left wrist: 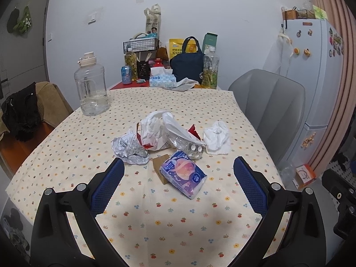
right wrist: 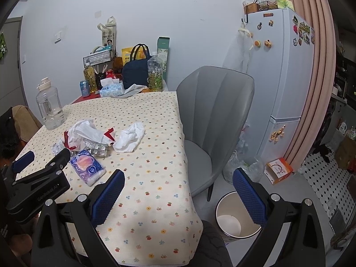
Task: Collect trash
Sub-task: 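Move both tools toward the trash pile on the table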
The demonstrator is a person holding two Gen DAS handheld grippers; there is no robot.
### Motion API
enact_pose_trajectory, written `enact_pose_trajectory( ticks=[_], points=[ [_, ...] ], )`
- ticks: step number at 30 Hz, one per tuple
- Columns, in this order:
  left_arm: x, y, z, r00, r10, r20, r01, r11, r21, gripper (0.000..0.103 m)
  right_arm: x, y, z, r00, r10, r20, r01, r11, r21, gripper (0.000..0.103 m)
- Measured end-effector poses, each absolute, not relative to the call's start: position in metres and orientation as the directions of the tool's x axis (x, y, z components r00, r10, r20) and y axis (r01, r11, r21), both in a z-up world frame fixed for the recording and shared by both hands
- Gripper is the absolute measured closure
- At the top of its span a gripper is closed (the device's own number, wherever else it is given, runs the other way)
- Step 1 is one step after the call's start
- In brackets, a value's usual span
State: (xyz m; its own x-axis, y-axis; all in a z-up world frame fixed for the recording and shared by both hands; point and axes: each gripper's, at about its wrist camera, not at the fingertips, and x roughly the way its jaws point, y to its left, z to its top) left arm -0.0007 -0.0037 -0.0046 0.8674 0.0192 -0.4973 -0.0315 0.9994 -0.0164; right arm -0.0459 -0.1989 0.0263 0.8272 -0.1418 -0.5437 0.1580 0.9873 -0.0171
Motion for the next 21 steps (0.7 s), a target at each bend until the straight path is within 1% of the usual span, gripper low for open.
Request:
enact_pose_trajectory(
  ticks=[14, 17, 21],
  points=[
    [0.0009, -0.0086, -0.0101, 0.864, 0.015, -0.504, -0.028, 0.999, -0.019, 0.005, -0.0453, -0.2034, 0.027, 0.823, -0.173, -0.541, 0.185, 0.982, -0.033, 0.008],
    [0.003, -0.0047, -0.0119, 0.857, -0.002, -0.516, -0.027, 0.998, -0.049, 0.005, -0.045, -0.2045, 0.0264, 0.821, -0.182, -0.541, 0.193, 0.981, -0.037, 0.008],
    [0.0031, -0.0061, -0.0131, 0.855, 0.009, -0.519, -0.031, 0.999, -0.034, 0.005, -0.0435, -0.2061, 0.0255, 0.814, -0.189, -0.549, 0.202, 0.979, -0.037, 0.008]
  ],
)
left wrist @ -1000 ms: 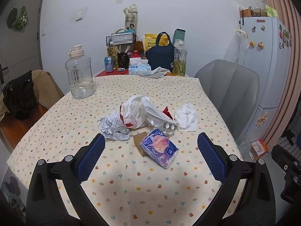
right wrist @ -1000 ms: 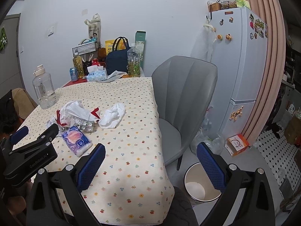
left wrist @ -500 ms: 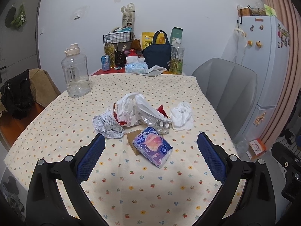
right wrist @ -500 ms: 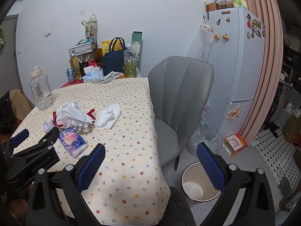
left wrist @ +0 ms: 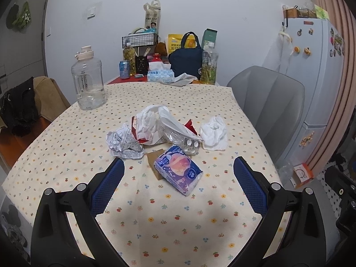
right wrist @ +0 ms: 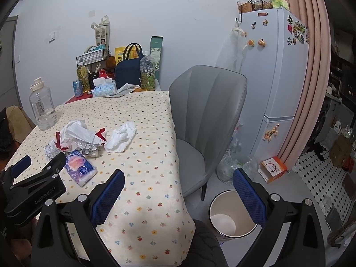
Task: Collect trash
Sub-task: 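Move both tools toward the trash pile on the table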
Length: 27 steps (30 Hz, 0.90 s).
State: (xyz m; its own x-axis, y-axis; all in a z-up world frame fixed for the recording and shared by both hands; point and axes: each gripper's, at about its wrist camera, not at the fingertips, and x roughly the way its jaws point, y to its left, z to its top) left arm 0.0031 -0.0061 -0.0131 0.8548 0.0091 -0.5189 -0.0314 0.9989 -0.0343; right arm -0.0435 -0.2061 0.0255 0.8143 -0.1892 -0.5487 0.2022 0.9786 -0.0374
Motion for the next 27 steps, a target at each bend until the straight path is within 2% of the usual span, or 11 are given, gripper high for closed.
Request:
enact_pose_trajectory(
  ticks=[20, 27],
  points=[
    [0.001, -0.005, -0.014, 0.856, -0.004, -0.517, -0.026, 0.998, -0.051, 0.005, -0.041, -0.21, 0.022, 0.804, -0.199, -0.56, 0.218, 0.975, -0.034, 0.008],
    [0.005, 0.01, -0.016, 0.85, 0.017, -0.527, -0.059, 0.996, -0.064, 0.005, -0.035, -0.203, 0.018, 0.804, -0.163, -0.572, 0.181, 0.983, -0.026, 0.008]
  ],
)
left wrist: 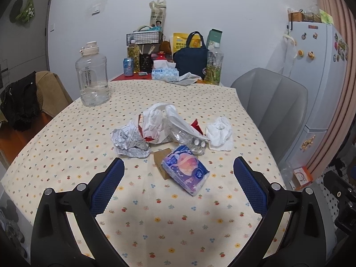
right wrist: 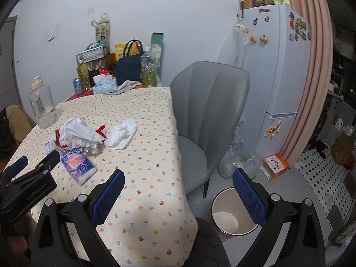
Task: Collect trash
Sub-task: 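Move both tools toward the trash pile on the table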
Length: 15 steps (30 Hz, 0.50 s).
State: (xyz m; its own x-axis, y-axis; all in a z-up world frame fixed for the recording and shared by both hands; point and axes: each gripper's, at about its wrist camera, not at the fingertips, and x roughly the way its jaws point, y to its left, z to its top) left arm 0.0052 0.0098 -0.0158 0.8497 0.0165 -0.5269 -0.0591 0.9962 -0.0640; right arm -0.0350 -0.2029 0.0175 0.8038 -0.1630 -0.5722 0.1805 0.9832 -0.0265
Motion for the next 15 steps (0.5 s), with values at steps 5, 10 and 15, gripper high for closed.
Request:
enact_pose_trajectory(
  ticks=[5, 10, 15],
  points=[
    [0.012, 0.031, -0.023, 0.837, 0.038, -0.547, -0.096, 0.992, -0.077, 0.005, -0.024, -0.189, 0.007, 0.796, -0.124, -0.593, 0.135, 0.99, -0.026, 0.008],
    [0.018, 0.055, -0.031, 0.821, 0.062, -0.568, -0.145, 0.984, -0.101, 0.007, -0.01, -0.17, 0.0, 0.79, -0.082, -0.607, 0.086, 0.996, -0.023, 0.008],
    [0.027, 0.077, -0.04, 0.798, 0.088, -0.596, -0.19, 0.976, -0.11, 0.012, 0.006, -0.154, -0.006, 0.781, -0.032, -0.624, 0.04, 0.999, -0.001, 0.008]
  ],
)
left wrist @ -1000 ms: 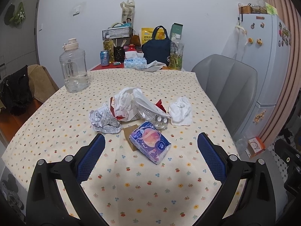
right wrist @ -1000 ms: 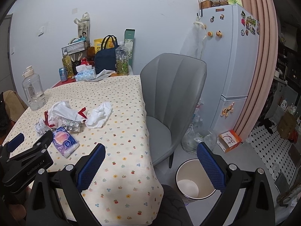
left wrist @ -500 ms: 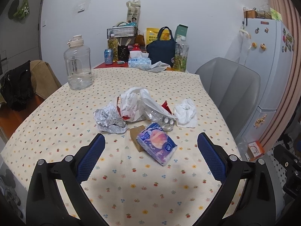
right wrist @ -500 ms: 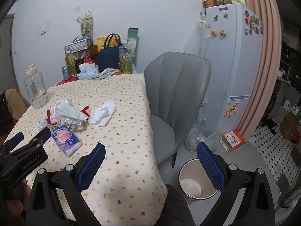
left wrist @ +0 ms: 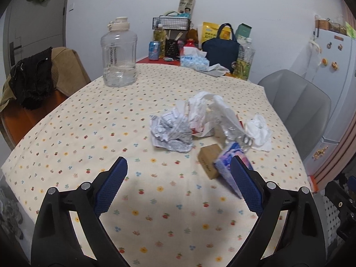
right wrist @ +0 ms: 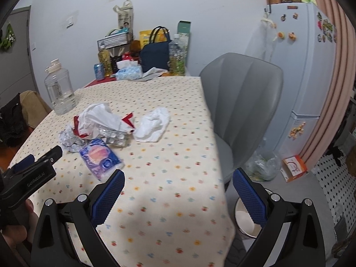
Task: Collect trash
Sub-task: 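Move both tools toward the trash pile on the table, then grasp the purple tissue pack with the right tool while the left tool grasps the cardboard box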
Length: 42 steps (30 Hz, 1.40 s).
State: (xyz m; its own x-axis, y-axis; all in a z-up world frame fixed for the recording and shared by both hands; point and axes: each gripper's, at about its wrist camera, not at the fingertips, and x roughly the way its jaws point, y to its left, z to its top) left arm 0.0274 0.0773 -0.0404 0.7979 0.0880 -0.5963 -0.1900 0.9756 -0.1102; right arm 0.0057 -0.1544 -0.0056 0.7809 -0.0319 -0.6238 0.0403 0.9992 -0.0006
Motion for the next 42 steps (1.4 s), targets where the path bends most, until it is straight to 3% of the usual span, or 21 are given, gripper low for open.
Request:
enact_pose_trajectory(
  ticks=[11, 26, 29, 34, 36, 42],
  points=[
    [0.043, 0.107, -0.056, 0.757, 0.144, -0.638, -0.266, 0.959, -0.099, 0.015, 0.038, -0.112, -0.025, 0.74, 0.095, -0.666, -0.099, 0.995, 0.031, 0.012],
    [0.045, 0.141, -0.075, 0.715, 0.169, -0.678, -0.324, 0.94, -0.107, 0.015, 0.07, -0.056, -0.071, 0.621, 0.201, -0.758, -0.241, 0.969, 0.06, 0.03],
    [0.045, 0.143, -0.076, 0.712, 0.169, -0.682, -0.325, 0.94, -0.106, 0.015, 0.076, -0.049, -0.08, 0.596, 0.206, -0.776, -0.253, 0.966, 0.062, 0.037],
    [0.049, 0.14, -0.077, 0.705, 0.159, -0.691, -0.314, 0.944, -0.104, 0.015, 0.079, -0.048, -0.081, 0.595, 0.206, -0.777, -0.252, 0.966, 0.064, 0.08],
    [0.051, 0.135, -0.077, 0.705, 0.153, -0.692, -0.306, 0.946, -0.102, 0.015, 0.079, -0.052, -0.079, 0.596, 0.213, -0.774, -0.247, 0.966, 0.076, 0.089],
    [0.058, 0.115, -0.076, 0.707, 0.118, -0.697, -0.262, 0.959, -0.105, 0.015, 0.075, -0.077, -0.072, 0.619, 0.192, -0.762, -0.201, 0.976, 0.082, 0.091]
  ],
)
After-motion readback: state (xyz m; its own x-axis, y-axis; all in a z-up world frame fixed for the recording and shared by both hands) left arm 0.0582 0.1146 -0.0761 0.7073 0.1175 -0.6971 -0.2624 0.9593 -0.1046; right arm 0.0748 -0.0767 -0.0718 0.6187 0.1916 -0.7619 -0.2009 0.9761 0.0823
